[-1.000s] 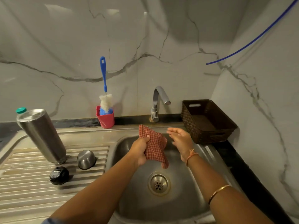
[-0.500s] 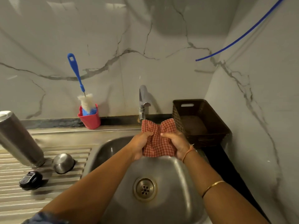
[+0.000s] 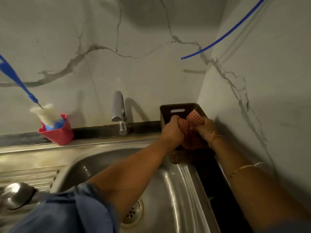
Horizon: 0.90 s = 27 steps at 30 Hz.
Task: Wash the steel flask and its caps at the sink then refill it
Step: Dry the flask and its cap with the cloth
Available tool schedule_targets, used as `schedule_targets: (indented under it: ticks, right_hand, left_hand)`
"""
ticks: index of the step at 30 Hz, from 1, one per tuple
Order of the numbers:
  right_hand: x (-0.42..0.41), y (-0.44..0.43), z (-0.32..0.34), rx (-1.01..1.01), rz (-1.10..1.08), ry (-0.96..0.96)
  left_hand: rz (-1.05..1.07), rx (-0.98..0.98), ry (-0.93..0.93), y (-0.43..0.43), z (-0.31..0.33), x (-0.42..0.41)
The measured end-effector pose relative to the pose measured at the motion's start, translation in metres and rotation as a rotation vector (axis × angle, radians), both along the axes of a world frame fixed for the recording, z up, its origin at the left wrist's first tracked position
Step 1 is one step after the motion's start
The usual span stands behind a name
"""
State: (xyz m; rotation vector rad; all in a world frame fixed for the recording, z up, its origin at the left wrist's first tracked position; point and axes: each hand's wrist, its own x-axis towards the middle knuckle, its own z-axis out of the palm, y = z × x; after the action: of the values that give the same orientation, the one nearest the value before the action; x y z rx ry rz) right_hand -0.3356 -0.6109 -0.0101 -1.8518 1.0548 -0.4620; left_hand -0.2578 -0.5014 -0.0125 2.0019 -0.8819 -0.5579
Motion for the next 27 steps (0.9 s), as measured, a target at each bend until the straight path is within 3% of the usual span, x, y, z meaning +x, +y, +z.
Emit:
schedule_targets:
  ticks: [5, 8, 11, 14, 19, 21, 27]
  right_hand:
    - [0.010, -0.023, -0.031, 0.090, 0.061, 0.099]
    - [0.020, -0.031, -0.043, -0.095, 0.075, 0.289]
    - [0.028, -0.028, -0.043, -0.444, 0.134, 0.522]
    - [0.035, -0.018, -0.044, -0.447, 0.345, 0.682]
    - [0.038, 0.002, -0.029, -0.127, 0.280, 0.621]
    - [0.032, 0.015, -0.014, -0.252, 0.176, 0.545]
    - [0.008, 0.086, 0.001, -0.465, -0.015, 0.078]
  left_hand:
    - [-0.249, 0.467, -0.292, -0.038, -0.030, 0.000]
    - [-0.357, 0.689, -0.420, -0.051, -0.036, 0.003]
    - [-0.164, 0.365, -0.328, -0.052, -0.043, 0.007]
    - [0.012, 0.065, -0.128, -0.039, -0.035, 0.003]
    - [-0.014, -0.168, -0.106, -0.002, -0.020, -0.006]
    - [0.004, -0.247, -0.114, 0.017, -0.017, -0.007]
    - [0.036, -0.320, -0.096, 0.086, -0.017, -0.021]
